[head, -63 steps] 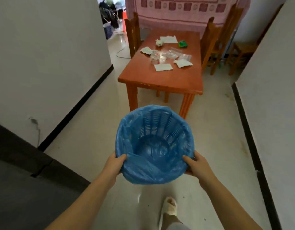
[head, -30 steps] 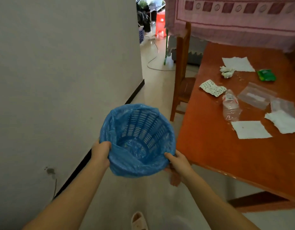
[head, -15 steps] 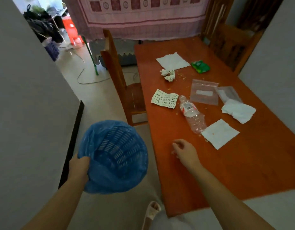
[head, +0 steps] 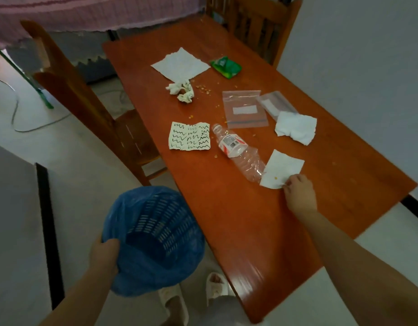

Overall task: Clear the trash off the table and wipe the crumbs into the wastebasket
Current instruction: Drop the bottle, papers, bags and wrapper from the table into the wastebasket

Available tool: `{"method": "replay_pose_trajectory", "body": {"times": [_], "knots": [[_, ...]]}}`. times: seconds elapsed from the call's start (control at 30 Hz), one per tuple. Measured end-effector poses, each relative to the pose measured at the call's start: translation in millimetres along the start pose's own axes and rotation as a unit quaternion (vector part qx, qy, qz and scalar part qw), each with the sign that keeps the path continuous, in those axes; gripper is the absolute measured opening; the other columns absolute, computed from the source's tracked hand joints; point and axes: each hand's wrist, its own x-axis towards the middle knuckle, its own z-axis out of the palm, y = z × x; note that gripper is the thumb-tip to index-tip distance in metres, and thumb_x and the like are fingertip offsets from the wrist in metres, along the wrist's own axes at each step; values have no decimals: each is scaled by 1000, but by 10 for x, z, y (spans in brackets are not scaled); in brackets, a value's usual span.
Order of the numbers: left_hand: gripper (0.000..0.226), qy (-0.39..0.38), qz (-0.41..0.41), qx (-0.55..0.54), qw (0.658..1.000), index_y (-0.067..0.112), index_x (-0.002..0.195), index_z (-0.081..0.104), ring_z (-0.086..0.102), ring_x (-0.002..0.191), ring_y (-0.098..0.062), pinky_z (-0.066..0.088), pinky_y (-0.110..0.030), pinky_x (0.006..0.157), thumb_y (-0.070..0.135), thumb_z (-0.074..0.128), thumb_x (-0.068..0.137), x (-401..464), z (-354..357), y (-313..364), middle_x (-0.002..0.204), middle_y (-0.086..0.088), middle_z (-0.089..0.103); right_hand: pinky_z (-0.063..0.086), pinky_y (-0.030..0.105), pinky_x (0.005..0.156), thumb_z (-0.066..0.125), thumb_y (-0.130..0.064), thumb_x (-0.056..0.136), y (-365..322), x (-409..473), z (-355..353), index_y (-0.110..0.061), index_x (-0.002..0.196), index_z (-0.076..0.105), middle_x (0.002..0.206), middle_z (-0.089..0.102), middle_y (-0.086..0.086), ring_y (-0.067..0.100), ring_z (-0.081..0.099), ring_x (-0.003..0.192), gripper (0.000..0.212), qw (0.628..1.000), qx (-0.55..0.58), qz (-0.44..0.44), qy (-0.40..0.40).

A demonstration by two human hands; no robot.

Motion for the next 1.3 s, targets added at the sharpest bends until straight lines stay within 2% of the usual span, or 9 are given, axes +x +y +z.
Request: {"method": "replay_pose_trajectory", "body": {"times": [0.2, 0.33, 0.4, 0.5, 0.7, 0.83, 1.03, 1.17, 1.3], "knots": [[49, -30, -3, 16, 999, 2, 130, 50, 55, 111, -47, 47, -56, 96, -8, 42, 83, 234, -76, 56, 123, -28, 58, 54, 38, 71, 43, -20, 97, -272, -21, -351, -9, 114, 47, 105, 61, 12, 25, 61, 87, 21, 976, 185, 116, 11], [47, -70, 0, 6, 998, 0, 130, 50, 58, 101, -44, 48, -55, 93, -7, 43, 83, 301, -159, 176, 119, -26, 59, 41, 15, 61, 41, -11, 97, -666, -330, -740, -9, 117, 49, 103, 58, 3, 16, 57, 90, 22, 952, 273, 24, 135], [47, -87, -1, 4, 996, -1, 132, 48, 56, 95, -40, 49, -51, 91, -8, 42, 85, 299, -198, 246, 118, -26, 58, 42, 13, 68, 43, -6, 95, -965, -550, -807, -10, 122, 50, 109, 57, 0, 12, 55, 97, 28, 938, 309, -16, 156], [49, -101, -5, 9, 995, 0, 132, 48, 56, 95, -41, 50, -50, 89, -7, 42, 84, 369, -240, 302, 119, -27, 59, 49, 28, 90, 46, 0, 92, -1446, -901, -590, -10, 126, 51, 122, 59, 5, 14, 54, 111, 36, 936, 324, -83, 107], [49, -131, -21, -17, 991, -2, 131, 48, 53, 85, -36, 48, -42, 83, -11, 38, 84, 464, -348, 410, 89, -15, 57, 48, 37, 92, 39, -9, 91, -2286, -1605, 492, -11, 123, 57, 114, 65, 11, 24, 61, 103, 36, 928, 262, -237, -119], [48, -133, -34, -11, 990, -2, 128, 49, 53, 85, -35, 48, -42, 82, -11, 37, 83, 605, -372, 481, 90, -16, 57, 47, 35, 88, 42, -24, 96, -2547, -1695, 755, -20, 138, 36, 127, 57, 8, 24, 57, 107, 43, 917, 187, -233, -264], [51, -143, -25, 1, 989, -3, 130, 49, 54, 88, -38, 49, -43, 80, -13, 37, 82, 793, -299, 616, 94, -20, 58, 49, 35, 95, 48, -24, 93, -2387, -763, 114, -22, 131, 44, 127, 57, 0, 13, 56, 110, 38, 957, 188, -187, -115], [55, -127, -43, 27, 991, 3, 134, 47, 56, 94, -41, 51, -51, 87, -10, 39, 82, 957, -146, 778, 116, -25, 58, 48, 45, 95, 52, -22, 90, -2033, 191, -246, -19, 136, 36, 134, 48, 13, 28, 52, 116, 48, 990, 107, -89, 9], [56, -128, -33, 34, 991, 3, 135, 46, 55, 94, -39, 50, -51, 89, -11, 39, 81, 1096, 19, 953, 116, -24, 58, 32, 54, 104, 59, -53, 81, -1803, 726, -164, -26, 145, 7, 150, 25, 17, 37, 29, 136, 87, 995, -43, 25, -88]]}}
